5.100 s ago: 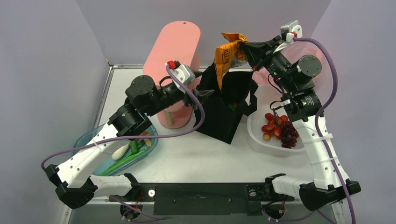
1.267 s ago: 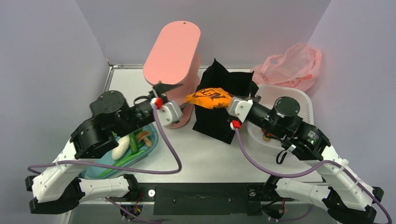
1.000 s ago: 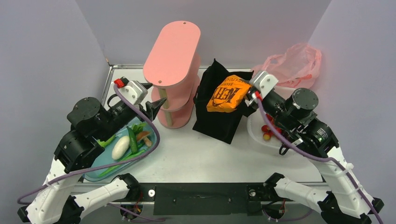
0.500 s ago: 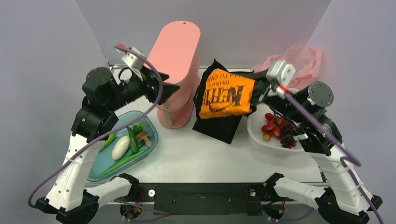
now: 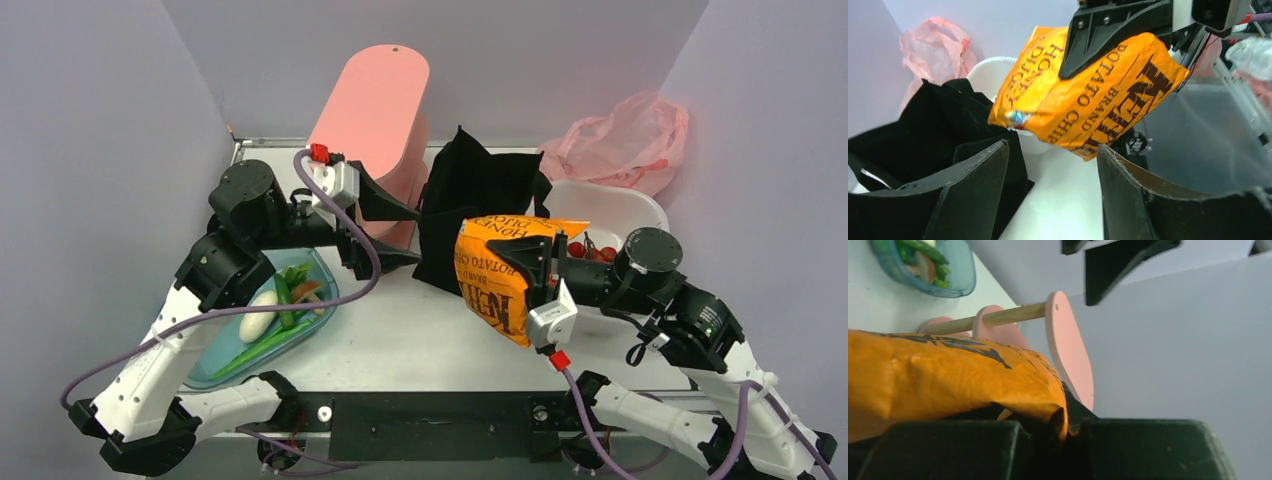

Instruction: Untie the knot of the grocery bags and take out the mixed food

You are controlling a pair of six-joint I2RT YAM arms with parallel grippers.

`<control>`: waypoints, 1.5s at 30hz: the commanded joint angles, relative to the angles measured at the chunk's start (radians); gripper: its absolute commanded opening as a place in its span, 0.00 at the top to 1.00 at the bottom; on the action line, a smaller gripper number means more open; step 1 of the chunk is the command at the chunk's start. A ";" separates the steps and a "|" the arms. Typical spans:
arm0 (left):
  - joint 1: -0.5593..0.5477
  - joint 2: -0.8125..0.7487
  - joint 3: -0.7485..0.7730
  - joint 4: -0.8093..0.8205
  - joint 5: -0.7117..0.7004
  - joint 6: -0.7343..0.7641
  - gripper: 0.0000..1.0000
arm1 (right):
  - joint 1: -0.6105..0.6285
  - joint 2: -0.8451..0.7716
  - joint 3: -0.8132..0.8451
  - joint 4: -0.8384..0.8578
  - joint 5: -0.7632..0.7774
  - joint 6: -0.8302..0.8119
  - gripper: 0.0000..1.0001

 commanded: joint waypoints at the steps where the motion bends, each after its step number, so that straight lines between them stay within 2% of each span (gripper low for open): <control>1: -0.088 0.028 0.051 -0.084 -0.046 0.260 0.37 | 0.026 0.001 -0.009 -0.029 -0.100 -0.242 1.00; 4: -0.221 0.040 0.057 -0.192 -0.093 0.429 0.37 | 0.049 0.011 -0.020 -0.016 -0.125 -0.297 1.00; 6: -0.297 0.035 0.028 -0.198 -0.196 0.505 0.36 | 0.063 0.015 -0.024 -0.006 -0.144 -0.325 1.00; 12: -0.337 0.018 -0.078 -0.017 -0.366 0.518 0.34 | 0.125 0.013 -0.033 -0.027 -0.175 -0.376 1.00; 18: -0.375 0.028 -0.112 0.008 -0.375 0.496 0.33 | 0.181 0.022 -0.051 0.012 -0.167 -0.377 1.00; 20: -0.383 0.025 -0.123 -0.001 -0.368 0.491 0.47 | 0.186 0.022 -0.062 0.050 -0.157 -0.370 1.00; 21: -0.384 0.022 -0.124 -0.004 -0.370 0.470 0.68 | 0.186 0.023 -0.064 0.066 -0.150 -0.367 1.00; 22: -0.384 0.013 -0.124 -0.003 -0.388 0.457 0.79 | 0.186 0.022 -0.064 0.069 -0.130 -0.359 1.00; 23: -0.381 0.006 -0.130 -0.002 -0.402 0.435 0.96 | 0.186 0.021 -0.064 0.073 -0.116 -0.355 1.00; 26: -0.347 -0.054 -0.154 0.023 -0.466 0.407 1.00 | 0.185 0.009 -0.076 0.091 -0.018 -0.305 1.00; 28: -0.297 -0.086 -0.158 0.035 -0.481 0.378 1.00 | 0.185 -0.006 -0.094 0.133 0.066 -0.247 0.79; 29: -0.244 -0.094 -0.146 0.042 -0.475 0.347 1.00 | 0.184 -0.014 -0.108 0.151 0.140 -0.194 0.61; 30: -0.212 -0.105 -0.135 0.044 -0.468 0.327 1.00 | 0.183 -0.016 -0.113 0.195 0.178 -0.163 0.54; 32: -0.107 -0.115 -0.083 0.060 -0.456 0.239 1.00 | 0.170 -0.021 -0.126 0.276 0.320 -0.047 0.29; 34: 0.008 -0.119 -0.047 0.083 -0.460 0.150 1.00 | 0.132 -0.018 -0.130 0.344 0.447 0.076 0.20; 36: 0.126 -0.119 -0.020 0.126 -0.485 0.018 1.00 | 0.060 -0.016 -0.130 0.393 0.512 0.201 0.18; 38: 0.290 -0.099 0.030 0.158 -0.515 -0.044 1.00 | -0.005 -0.017 -0.129 0.423 0.547 0.310 0.17; 41: 0.449 -0.020 0.150 0.102 -0.620 -0.068 1.00 | -0.036 -0.016 -0.129 0.427 0.620 0.409 0.17; 44: 0.715 0.111 0.295 0.053 -0.612 -0.074 1.00 | -0.038 -0.025 -0.131 0.411 0.628 0.445 0.16; 45: 0.754 0.140 0.329 0.011 -0.615 -0.062 1.00 | -0.038 -0.027 -0.131 0.401 0.627 0.461 0.16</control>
